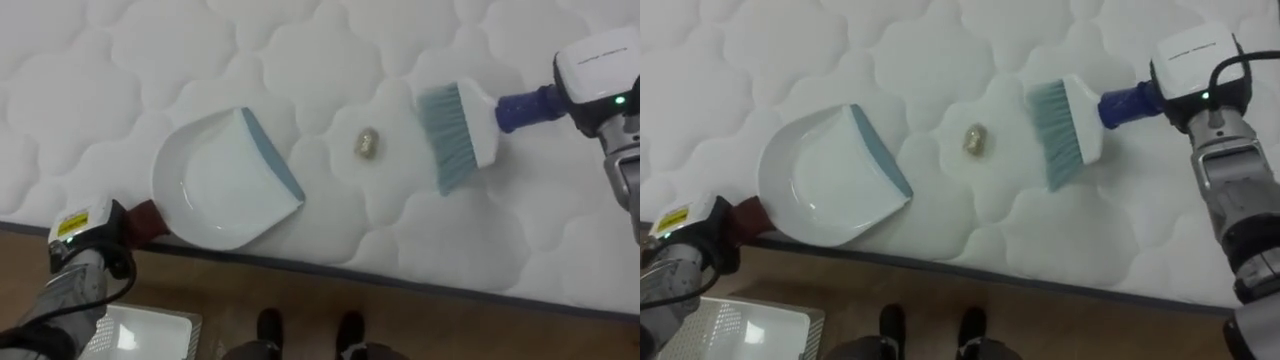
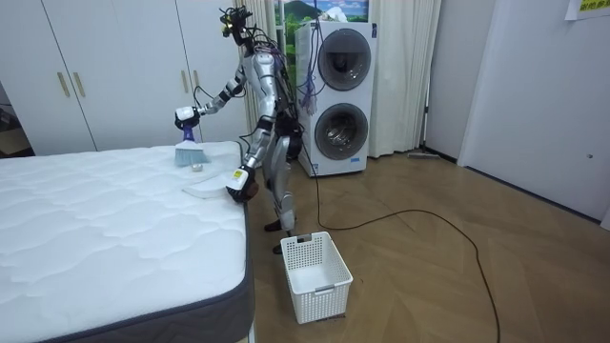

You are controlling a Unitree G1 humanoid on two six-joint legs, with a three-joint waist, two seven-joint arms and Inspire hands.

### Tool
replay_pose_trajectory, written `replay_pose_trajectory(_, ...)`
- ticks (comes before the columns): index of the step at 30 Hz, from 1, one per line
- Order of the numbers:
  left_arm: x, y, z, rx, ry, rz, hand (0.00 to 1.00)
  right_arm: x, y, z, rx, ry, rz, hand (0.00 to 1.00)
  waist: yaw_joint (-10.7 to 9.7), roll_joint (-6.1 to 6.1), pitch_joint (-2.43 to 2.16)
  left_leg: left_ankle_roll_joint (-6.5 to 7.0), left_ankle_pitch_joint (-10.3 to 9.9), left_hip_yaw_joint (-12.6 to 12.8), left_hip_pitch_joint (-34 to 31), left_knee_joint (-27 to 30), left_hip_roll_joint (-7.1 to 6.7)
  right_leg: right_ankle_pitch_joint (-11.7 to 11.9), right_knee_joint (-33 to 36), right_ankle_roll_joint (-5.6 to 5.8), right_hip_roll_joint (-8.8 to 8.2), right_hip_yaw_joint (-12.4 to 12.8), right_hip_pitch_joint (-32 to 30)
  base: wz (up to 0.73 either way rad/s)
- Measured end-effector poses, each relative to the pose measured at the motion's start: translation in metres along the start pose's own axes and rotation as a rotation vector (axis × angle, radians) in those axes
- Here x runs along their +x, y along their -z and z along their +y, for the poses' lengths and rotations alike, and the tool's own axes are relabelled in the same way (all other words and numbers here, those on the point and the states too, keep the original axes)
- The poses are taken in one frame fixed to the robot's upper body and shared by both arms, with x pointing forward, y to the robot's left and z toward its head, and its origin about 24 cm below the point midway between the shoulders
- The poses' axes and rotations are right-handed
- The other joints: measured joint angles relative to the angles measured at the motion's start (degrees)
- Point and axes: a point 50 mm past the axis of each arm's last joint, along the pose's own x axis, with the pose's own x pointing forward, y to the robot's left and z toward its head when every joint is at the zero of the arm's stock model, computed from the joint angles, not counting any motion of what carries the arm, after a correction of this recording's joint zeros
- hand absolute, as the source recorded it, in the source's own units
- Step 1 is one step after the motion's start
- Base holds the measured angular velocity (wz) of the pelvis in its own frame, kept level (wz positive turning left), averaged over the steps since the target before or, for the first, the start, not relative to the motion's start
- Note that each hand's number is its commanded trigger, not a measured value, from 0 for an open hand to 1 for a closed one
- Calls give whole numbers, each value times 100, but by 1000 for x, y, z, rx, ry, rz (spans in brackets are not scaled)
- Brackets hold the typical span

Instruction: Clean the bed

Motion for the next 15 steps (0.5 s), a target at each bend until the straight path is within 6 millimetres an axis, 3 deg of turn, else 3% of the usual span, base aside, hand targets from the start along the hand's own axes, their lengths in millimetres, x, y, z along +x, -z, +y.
replay_pose_trajectory(9, 0, -2, -1, 5, 12, -10, 100, 4, -37, -15, -5, 83, -122, 100, 11, 12, 1, 3, 2, -24, 96, -122, -15, 23, -206, 27, 14, -99, 157, 2)
replay_pose_trajectory(15, -1, -3, -3, 6, 22, -18, 100, -1, -47, -13, 4, 80, -153, 100, 16, 61, -9, 2, 2, -83, 94, -122, -14, 48, -378, 57, 35, -152, 265, 4)
